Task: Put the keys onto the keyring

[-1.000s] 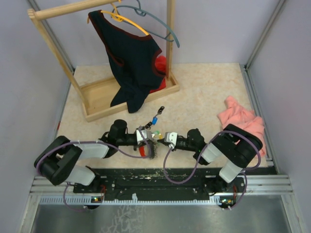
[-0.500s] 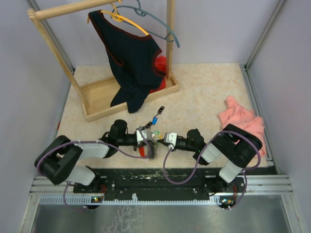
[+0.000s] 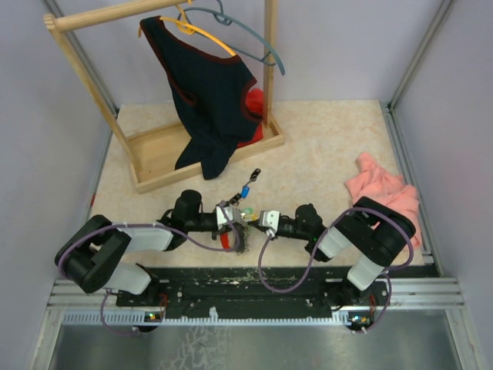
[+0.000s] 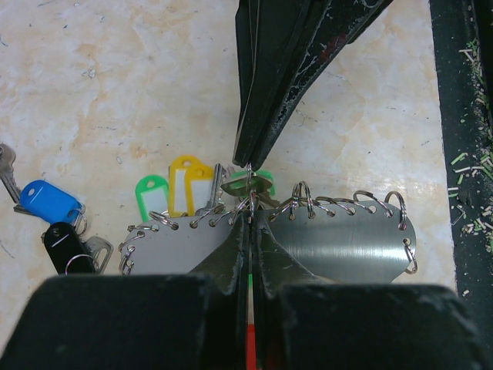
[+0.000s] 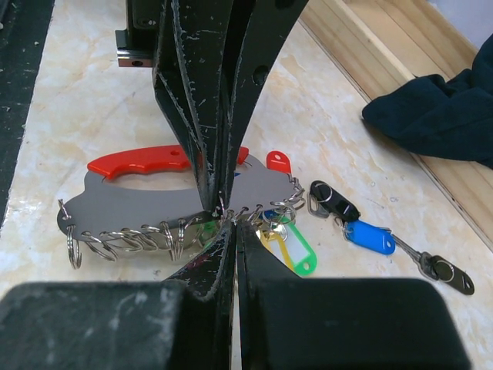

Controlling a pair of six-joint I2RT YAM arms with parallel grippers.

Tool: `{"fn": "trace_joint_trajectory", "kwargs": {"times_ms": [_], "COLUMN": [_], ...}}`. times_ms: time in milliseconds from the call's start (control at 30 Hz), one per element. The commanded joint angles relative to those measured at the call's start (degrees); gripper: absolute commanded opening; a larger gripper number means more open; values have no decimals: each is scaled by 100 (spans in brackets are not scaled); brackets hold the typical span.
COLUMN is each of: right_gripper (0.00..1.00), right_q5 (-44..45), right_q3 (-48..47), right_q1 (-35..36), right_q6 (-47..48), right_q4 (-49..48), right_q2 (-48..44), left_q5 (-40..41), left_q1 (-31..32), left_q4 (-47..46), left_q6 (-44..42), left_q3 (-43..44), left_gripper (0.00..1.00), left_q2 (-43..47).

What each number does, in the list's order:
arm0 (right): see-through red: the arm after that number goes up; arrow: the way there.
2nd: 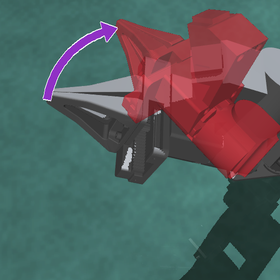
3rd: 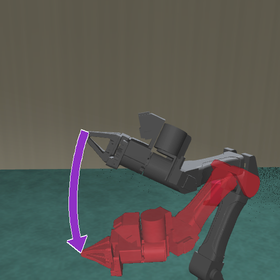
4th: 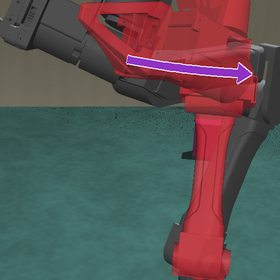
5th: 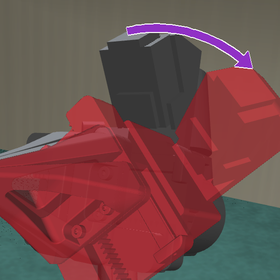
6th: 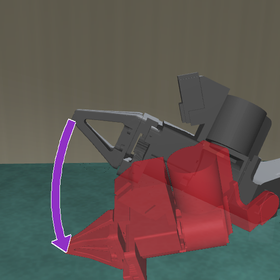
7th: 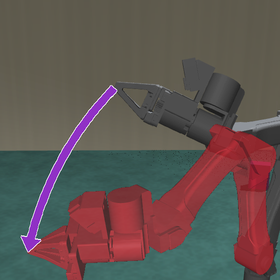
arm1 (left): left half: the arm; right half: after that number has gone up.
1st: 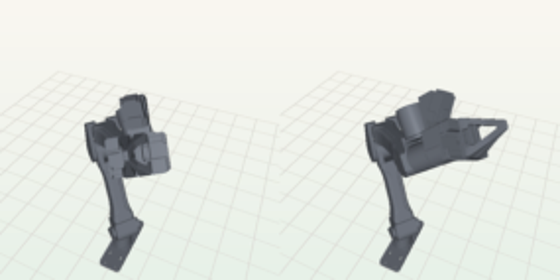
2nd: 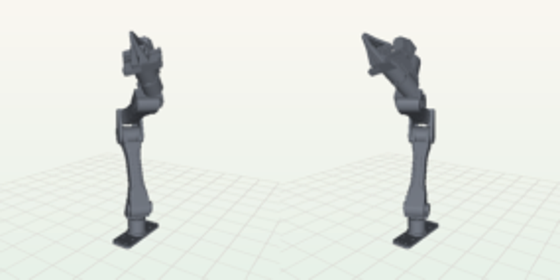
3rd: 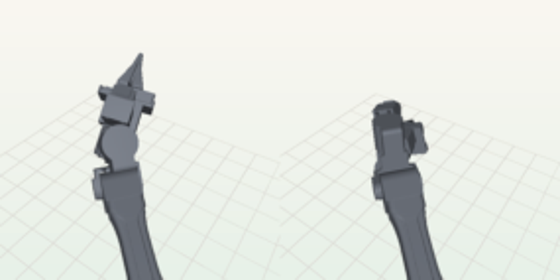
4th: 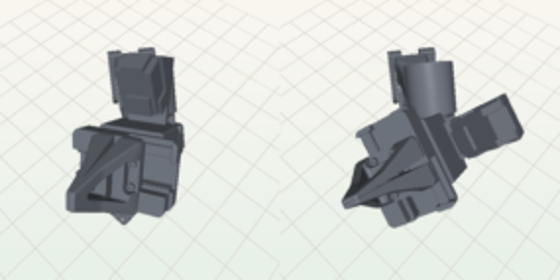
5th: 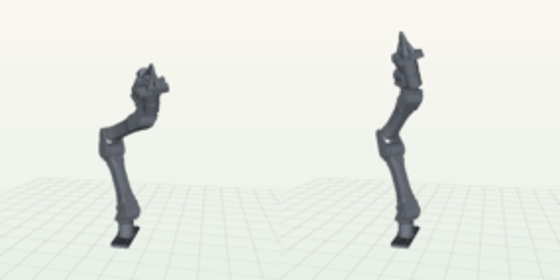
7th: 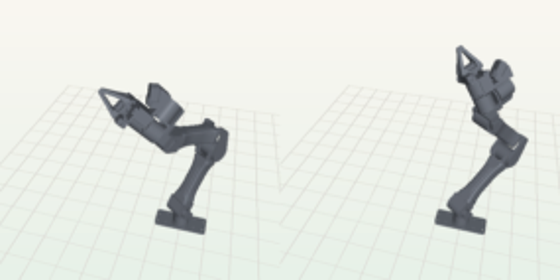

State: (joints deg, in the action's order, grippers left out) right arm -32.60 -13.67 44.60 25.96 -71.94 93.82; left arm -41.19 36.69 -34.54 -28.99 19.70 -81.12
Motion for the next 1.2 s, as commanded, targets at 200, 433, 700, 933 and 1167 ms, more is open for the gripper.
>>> {"fn": "trace_joint_trajectory", "kwargs": {"times_ms": [200,433,700,933,1167], "right_gripper": [0,0,0,0,0], "right_q5": [18,52,67,193,2], "right_q3": [-118,-63,-58,4,51], "right_q1": [80,71,76,75,80], "right_q6": [50,68,30,-11,-20], "right_q4": [-108,-68,-123,-244,-268], "right_q2": [-1,-82,-71,-78,-100], "left_q5": [-27,23,-3,14,32], "left_q1": [40,40,40,40,40], "left_q4": [-44,-45,-61,-44,-35], "left_q6": [-26,-4,-8,12,17], "left_q3": [117,118,121,130,141], "left_gripper": [1,1,1,1,1], "left_q2": [17,26,11,4,0]}}
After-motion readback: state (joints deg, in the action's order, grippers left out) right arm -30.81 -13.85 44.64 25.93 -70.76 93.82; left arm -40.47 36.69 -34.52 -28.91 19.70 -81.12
